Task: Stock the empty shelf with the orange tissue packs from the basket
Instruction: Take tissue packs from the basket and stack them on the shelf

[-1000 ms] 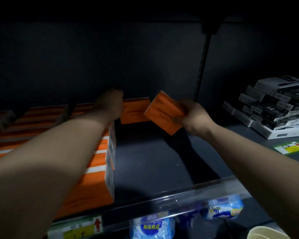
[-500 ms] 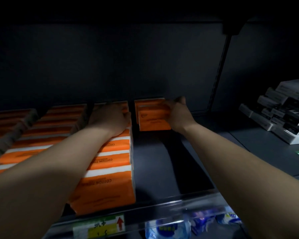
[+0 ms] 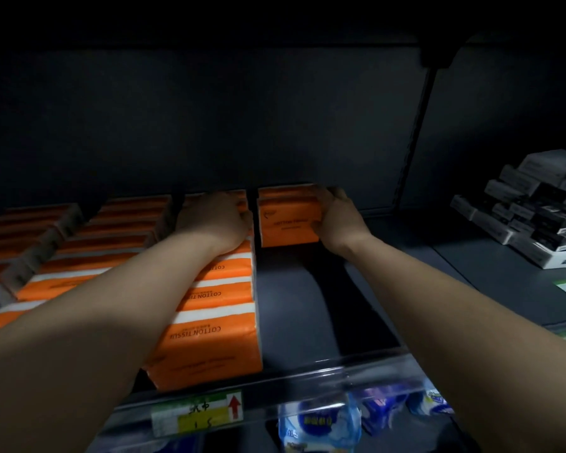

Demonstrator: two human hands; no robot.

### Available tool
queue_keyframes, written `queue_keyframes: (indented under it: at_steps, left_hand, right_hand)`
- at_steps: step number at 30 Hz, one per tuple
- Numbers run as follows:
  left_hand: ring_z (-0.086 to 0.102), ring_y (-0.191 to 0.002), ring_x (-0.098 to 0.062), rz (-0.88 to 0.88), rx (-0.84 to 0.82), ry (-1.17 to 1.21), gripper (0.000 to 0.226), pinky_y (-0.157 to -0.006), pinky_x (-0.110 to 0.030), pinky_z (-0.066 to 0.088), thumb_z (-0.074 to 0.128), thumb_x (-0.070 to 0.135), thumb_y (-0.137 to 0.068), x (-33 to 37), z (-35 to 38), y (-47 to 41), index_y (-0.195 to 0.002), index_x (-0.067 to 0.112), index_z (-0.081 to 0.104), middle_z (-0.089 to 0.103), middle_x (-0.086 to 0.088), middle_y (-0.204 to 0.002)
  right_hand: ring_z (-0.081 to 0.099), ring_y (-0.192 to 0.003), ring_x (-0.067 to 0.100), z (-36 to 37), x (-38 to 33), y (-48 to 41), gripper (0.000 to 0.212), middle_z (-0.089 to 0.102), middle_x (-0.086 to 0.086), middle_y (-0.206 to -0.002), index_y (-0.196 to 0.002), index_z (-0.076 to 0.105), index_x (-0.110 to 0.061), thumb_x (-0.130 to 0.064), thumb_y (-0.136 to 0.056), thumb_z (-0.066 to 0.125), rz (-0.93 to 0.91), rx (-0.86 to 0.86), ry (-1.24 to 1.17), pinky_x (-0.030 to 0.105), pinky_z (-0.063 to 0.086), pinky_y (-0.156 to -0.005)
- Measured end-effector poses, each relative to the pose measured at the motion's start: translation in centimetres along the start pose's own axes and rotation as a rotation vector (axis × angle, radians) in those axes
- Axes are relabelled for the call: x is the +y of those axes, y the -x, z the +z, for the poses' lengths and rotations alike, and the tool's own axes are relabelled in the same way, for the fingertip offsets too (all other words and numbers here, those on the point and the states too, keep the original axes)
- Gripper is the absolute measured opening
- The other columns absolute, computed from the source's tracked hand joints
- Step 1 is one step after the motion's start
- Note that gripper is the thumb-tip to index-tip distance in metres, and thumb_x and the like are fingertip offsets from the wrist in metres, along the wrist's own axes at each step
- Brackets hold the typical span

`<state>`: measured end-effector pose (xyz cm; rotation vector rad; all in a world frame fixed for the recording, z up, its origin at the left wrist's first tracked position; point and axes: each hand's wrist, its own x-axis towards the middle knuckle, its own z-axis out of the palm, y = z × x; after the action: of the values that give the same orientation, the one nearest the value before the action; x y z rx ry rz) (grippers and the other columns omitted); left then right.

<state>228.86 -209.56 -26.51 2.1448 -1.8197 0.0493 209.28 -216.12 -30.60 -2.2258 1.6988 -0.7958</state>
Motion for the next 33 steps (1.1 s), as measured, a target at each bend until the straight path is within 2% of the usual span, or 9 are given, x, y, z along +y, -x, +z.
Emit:
queue_keyframes:
  at_steps: [4,7,11,16,21,24,27,29,33]
  left_hand:
    - [0.060,-0.099,-0.028,0.059,0.021,-0.025,0.030,-0.069,-0.028,0.034,0.048,0.042,-0.090,1.3,-0.5,1.6,-0.105,0.022,0.063,0.064,-0.008,-0.113]
    - [0.058,-0.099,-0.028,0.090,0.007,-0.025,0.023,-0.068,-0.027,0.035,0.049,0.041,-0.089,2.5,-1.0,3.0,-0.095,0.022,0.058,0.062,-0.008,-0.111]
    - [0.058,-0.111,-0.033,0.112,-0.007,-0.056,0.041,-0.083,-0.035,0.047,0.049,0.045,-0.089,5.0,-2.0,6.6,-0.117,0.017,0.059,0.061,-0.013,-0.121]
    - [0.057,-0.112,-0.034,0.241,-0.001,0.046,0.041,-0.091,-0.041,0.049,0.053,0.042,-0.087,9.7,-2.5,13.7,-0.118,0.017,0.061,0.061,-0.012,-0.123]
    - [0.054,-0.117,-0.032,0.344,-0.092,0.145,0.046,-0.095,-0.040,0.046,0.055,0.043,-0.087,15.2,-1.1,21.2,-0.127,0.021,0.056,0.058,-0.008,-0.129]
    - [0.056,-0.113,-0.030,0.430,-0.161,0.181,0.039,-0.092,-0.038,0.048,0.056,0.039,-0.086,18.5,0.6,25.6,-0.119,0.020,0.061,0.062,-0.009,-0.123]
    - [0.060,-0.107,-0.028,0.496,-0.252,0.194,0.031,-0.086,-0.036,0.050,0.056,0.037,-0.086,21.5,3.1,29.2,-0.110,0.020,0.065,0.066,-0.006,-0.116]
    - [0.060,-0.106,-0.027,0.514,-0.308,0.193,0.030,-0.084,-0.034,0.050,0.056,0.037,-0.085,22.6,4.9,30.7,-0.108,0.020,0.064,0.066,-0.004,-0.114]
    - [0.059,-0.110,-0.027,0.528,-0.448,0.196,0.036,-0.087,-0.034,0.049,0.059,0.033,-0.086,25.5,10.3,32.8,-0.117,0.015,0.061,0.065,-0.007,-0.115]
  right_hand:
    - [0.036,-0.132,0.029,-1.9,-0.1,2.3,0.064,0.033,0.008,-0.149,-0.148,0.026,-0.027,-0.014,-0.091,0.052,-0.072,-0.023,0.066,0.036,0.036,-0.108]
    - [0.040,-0.128,0.031,-3.9,0.3,4.8,0.060,0.041,0.009,-0.143,-0.144,0.035,-0.023,-0.015,-0.088,0.056,-0.129,0.019,0.090,0.036,0.038,-0.104]
    - [0.038,-0.131,0.030,-7.3,1.4,9.2,0.062,0.044,0.011,-0.143,-0.143,0.037,-0.020,-0.021,-0.087,0.062,-0.106,0.038,0.162,0.036,0.035,-0.108]
    - [0.039,-0.133,0.025,-12.9,3.8,17.6,0.066,0.044,0.011,-0.145,-0.142,0.040,-0.015,-0.016,-0.080,0.065,-0.084,-0.016,0.202,0.030,0.028,-0.111]
    - [0.049,-0.126,0.026,-17.8,7.7,28.6,0.060,0.053,0.012,-0.137,-0.137,0.048,-0.014,-0.016,-0.080,0.067,0.056,-0.104,0.214,0.029,0.036,-0.104]
    - [0.056,-0.119,0.025,-19.4,10.7,34.8,0.053,0.060,0.011,-0.128,-0.131,0.055,-0.014,-0.013,-0.079,0.067,0.151,-0.131,0.179,0.027,0.039,-0.097]
    - [0.052,-0.124,0.022,-19.9,14.1,40.1,0.057,0.054,0.005,-0.138,-0.136,0.050,-0.016,-0.021,-0.083,0.068,0.267,-0.188,0.213,0.022,0.034,-0.097]
    - [0.052,-0.124,0.022,-19.4,16.0,42.4,0.056,0.052,0.002,-0.139,-0.138,0.047,-0.021,-0.026,-0.085,0.066,0.345,-0.220,0.212,0.024,0.037,-0.097]
    - [0.059,-0.110,0.024,-18.2,20.8,45.8,0.055,0.054,0.001,-0.137,-0.138,0.047,-0.025,-0.026,-0.086,0.064,0.467,-0.253,0.195,0.027,0.042,-0.089]
